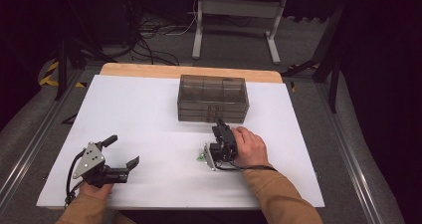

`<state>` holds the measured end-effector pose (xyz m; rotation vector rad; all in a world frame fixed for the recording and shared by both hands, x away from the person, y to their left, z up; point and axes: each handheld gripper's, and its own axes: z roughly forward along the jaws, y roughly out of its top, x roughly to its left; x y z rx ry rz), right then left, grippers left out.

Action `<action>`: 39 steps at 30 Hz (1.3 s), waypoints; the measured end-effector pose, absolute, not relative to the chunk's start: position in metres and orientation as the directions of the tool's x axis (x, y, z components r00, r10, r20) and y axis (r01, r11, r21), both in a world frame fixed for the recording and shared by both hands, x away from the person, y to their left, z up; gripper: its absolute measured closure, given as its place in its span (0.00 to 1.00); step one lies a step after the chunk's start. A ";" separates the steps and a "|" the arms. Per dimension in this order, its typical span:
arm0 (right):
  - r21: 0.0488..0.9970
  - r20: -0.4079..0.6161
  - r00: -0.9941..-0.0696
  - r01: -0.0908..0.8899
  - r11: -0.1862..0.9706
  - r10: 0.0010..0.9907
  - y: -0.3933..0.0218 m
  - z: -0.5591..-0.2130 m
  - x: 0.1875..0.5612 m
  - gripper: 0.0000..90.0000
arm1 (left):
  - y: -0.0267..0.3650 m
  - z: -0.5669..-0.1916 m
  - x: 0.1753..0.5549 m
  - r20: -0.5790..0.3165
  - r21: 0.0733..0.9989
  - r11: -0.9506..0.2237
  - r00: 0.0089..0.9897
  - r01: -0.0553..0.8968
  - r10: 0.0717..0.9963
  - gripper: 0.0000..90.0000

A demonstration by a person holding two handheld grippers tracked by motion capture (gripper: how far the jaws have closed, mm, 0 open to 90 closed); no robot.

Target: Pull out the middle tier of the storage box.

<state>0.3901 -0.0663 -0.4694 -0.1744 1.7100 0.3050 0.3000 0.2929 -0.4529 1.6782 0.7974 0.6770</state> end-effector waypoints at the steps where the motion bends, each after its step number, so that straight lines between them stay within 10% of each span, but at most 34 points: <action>1: 0.093 -0.986 -0.162 -0.281 0.955 0.049 -0.066 -0.471 0.390 0.58 | 0.293 -0.453 0.300 0.036 0.973 -0.168 0.609 0.161 0.792 0.01; 39: 0.010 -0.991 -0.129 -0.279 0.960 -0.027 -0.059 -0.478 0.422 0.70 | 0.293 -0.453 0.301 0.038 0.971 -0.175 0.617 0.164 0.786 0.01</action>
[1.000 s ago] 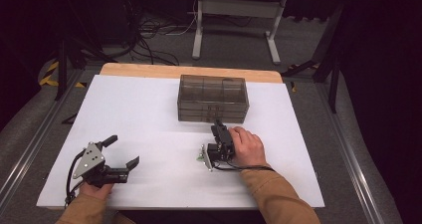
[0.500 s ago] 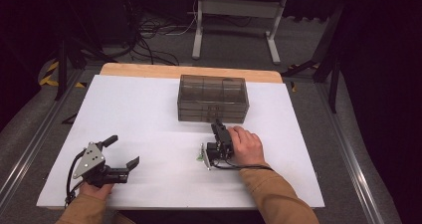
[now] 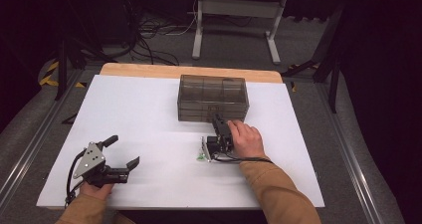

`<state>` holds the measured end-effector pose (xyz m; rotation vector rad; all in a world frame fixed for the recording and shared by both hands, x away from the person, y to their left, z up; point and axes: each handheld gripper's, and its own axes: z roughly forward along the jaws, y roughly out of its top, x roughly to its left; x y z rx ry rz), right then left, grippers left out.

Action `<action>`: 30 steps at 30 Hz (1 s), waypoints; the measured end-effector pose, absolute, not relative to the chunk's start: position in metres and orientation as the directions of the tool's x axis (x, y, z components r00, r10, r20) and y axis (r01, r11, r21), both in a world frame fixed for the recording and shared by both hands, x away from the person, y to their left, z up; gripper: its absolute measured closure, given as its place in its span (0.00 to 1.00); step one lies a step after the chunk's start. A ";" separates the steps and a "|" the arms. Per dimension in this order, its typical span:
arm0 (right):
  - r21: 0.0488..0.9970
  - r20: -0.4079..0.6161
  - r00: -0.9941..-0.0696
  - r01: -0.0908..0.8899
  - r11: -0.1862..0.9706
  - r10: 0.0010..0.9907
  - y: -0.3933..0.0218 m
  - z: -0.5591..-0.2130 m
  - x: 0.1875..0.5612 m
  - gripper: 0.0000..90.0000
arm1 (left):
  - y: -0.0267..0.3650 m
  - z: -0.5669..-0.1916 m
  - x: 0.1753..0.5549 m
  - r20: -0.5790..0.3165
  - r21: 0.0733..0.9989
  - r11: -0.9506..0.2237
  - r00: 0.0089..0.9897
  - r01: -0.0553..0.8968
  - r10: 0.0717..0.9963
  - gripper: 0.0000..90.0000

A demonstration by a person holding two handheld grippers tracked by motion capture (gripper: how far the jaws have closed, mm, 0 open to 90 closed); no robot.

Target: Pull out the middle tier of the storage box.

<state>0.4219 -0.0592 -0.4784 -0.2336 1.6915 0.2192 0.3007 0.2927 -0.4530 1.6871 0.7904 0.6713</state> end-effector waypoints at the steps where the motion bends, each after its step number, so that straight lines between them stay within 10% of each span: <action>1: 0.011 -0.991 -0.132 -0.277 0.961 -0.026 -0.059 -0.478 0.423 0.70 | 0.293 -0.453 0.301 0.035 0.971 -0.173 0.616 0.166 0.787 0.01; 30: -0.031 -0.987 -0.147 -0.249 0.968 -0.069 -0.059 -0.487 0.434 0.90 | 0.293 -0.453 0.301 0.037 0.971 -0.175 0.618 0.164 0.785 0.01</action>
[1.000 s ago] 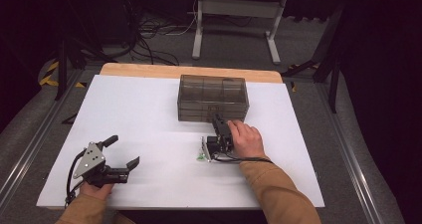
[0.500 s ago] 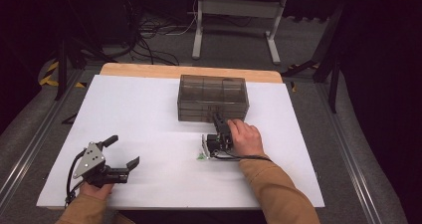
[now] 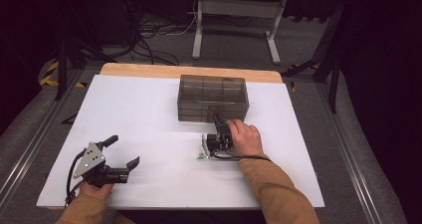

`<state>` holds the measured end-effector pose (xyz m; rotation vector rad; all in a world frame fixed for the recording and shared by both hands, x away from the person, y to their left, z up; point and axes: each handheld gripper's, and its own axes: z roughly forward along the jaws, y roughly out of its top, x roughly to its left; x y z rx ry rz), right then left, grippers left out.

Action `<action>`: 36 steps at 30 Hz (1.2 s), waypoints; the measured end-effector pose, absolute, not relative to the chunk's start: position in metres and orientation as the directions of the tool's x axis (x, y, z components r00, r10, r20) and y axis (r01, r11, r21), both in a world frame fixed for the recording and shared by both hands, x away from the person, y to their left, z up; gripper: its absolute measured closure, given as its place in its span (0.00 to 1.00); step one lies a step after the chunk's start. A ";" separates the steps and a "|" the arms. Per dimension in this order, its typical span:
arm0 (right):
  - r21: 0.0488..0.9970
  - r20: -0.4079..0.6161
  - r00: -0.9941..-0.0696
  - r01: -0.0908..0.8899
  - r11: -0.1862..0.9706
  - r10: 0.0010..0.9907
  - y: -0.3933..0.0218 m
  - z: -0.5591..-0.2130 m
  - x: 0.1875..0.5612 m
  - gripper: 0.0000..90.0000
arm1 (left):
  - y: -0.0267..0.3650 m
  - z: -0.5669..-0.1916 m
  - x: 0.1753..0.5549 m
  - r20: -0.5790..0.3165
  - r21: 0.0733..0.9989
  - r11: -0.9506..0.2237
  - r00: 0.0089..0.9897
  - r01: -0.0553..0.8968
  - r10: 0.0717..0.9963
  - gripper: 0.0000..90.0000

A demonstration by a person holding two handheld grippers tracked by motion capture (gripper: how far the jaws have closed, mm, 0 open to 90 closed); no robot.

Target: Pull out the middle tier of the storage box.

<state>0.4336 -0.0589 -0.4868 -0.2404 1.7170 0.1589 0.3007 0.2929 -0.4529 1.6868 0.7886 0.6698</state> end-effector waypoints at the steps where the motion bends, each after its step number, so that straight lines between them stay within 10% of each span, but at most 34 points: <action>1: -0.031 -0.987 -0.147 -0.249 0.968 -0.070 -0.059 -0.487 0.434 0.90 | 0.293 -0.453 0.301 0.037 0.971 -0.175 0.618 0.164 0.785 0.01; 36: 0.034 -0.975 -0.222 -0.277 0.960 -0.029 -0.064 -0.479 0.410 0.88 | 0.292 -0.453 0.300 0.036 0.971 -0.173 0.618 0.164 0.785 0.01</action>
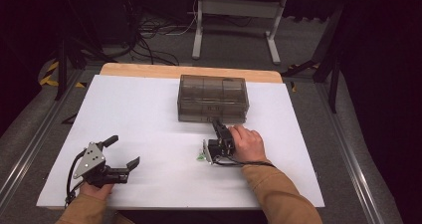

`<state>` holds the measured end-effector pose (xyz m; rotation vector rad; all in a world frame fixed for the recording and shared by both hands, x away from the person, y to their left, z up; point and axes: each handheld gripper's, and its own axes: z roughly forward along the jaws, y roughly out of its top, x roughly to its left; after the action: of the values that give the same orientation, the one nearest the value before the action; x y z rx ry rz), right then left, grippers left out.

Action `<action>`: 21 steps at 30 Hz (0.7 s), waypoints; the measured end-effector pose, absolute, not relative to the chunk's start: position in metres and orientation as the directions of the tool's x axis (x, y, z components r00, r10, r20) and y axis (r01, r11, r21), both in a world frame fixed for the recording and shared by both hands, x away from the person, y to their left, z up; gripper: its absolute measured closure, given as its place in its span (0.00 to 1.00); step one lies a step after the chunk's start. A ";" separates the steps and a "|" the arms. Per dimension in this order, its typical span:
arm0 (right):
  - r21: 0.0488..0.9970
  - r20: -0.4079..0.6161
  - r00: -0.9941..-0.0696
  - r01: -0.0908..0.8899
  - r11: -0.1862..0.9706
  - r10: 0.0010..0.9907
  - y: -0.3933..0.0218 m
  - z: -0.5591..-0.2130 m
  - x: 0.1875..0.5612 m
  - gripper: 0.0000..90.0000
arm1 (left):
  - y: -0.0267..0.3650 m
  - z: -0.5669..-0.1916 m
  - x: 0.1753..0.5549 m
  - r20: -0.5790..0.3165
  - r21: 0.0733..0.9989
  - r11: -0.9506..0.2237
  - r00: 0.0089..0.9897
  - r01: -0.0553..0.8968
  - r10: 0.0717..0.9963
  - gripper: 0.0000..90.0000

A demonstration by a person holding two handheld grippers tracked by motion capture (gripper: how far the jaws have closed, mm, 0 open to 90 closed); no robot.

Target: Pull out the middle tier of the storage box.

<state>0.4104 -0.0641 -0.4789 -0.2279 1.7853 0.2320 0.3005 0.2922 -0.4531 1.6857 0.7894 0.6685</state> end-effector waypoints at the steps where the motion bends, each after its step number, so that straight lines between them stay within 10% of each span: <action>1: 0.060 -0.974 -0.229 -0.287 0.956 -0.008 -0.065 -0.478 0.409 0.84 | 0.292 -0.453 0.300 0.036 0.971 -0.174 0.618 0.164 0.785 0.01; 21: 0.212 -0.948 -0.299 -0.344 0.915 0.108 -0.071 -0.459 0.398 0.76 | 0.292 -0.453 0.300 0.036 0.971 -0.174 0.618 0.164 0.786 0.01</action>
<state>0.3983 -0.0709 -0.4593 -0.1756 1.8236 0.4477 0.3004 0.2920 -0.4531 1.6856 0.7896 0.6696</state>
